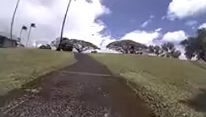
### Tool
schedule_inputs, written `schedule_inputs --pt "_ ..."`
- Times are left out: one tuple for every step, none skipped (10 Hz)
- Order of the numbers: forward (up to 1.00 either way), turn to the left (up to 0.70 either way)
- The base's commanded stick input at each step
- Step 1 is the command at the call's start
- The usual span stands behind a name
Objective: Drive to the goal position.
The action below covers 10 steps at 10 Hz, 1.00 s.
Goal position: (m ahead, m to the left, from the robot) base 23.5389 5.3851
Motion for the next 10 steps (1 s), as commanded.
schedule_inputs --pt "0.70 0.04" --pt "0.70 0.02" --pt "0.70 0.02" --pt "0.70 0.04" --pt "0.70 0.07" --pt "0.70 0.35" --pt "0.70 0.29" --pt "0.70 0.18" --pt "0.70 0.06" --pt "0.70 0.03"
